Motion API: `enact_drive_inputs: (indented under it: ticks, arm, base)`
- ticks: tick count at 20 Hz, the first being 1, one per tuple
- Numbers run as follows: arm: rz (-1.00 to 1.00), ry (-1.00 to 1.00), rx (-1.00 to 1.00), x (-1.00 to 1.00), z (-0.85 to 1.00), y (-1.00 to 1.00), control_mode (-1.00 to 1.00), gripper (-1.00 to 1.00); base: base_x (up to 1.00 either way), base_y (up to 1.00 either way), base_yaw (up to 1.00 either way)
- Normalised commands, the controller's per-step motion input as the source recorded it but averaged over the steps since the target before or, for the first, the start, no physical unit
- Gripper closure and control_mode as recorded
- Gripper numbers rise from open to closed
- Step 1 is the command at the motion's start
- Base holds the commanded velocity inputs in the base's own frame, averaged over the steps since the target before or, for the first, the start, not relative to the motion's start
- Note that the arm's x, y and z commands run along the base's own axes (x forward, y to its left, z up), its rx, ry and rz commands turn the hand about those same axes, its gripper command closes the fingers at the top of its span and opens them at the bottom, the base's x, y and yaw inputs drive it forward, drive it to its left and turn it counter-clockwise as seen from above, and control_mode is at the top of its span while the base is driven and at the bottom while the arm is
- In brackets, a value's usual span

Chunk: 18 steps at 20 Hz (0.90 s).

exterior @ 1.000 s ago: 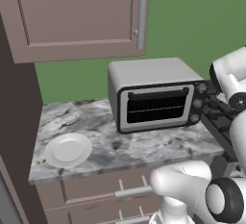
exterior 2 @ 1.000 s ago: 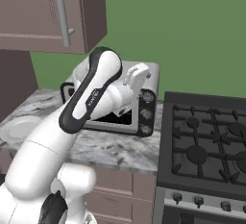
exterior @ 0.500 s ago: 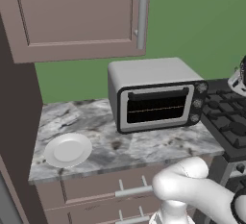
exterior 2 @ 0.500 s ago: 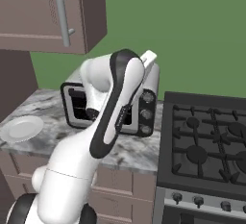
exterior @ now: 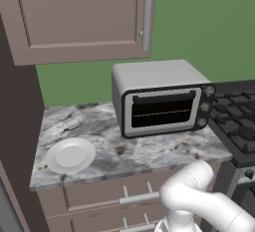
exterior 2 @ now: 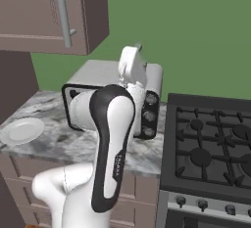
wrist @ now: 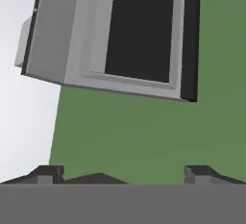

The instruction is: Pull the toaster oven rack outwards. Pick up the baguette from the plate and place it on the toaster oven rack. Close the toaster oven door fully and set the temperature to the lowest setting.

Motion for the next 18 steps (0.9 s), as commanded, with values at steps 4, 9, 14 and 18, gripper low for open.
enact_drive_inputs:
  ticks: [4, 9, 14, 18]
  arm:
    - [0.00, -0.66, -0.92, 0.39, -0.03, 0.30, -1.00, -1.00]
    - [0.00, -0.13, -0.90, 0.52, -0.09, 0.02, -1.00, -1.00]
    - [-0.01, 0.15, -0.79, 0.54, -0.15, 0.00, -1.00, -1.00]
    - [-0.07, 0.27, -0.58, 0.19, -0.12, -0.29, -1.00, -1.00]
  base:
    - [0.00, 0.00, 0.00]
    - [0.00, 0.00, 0.00]
    - [0.00, 0.00, 0.00]
    - [0.00, 0.00, 0.00]
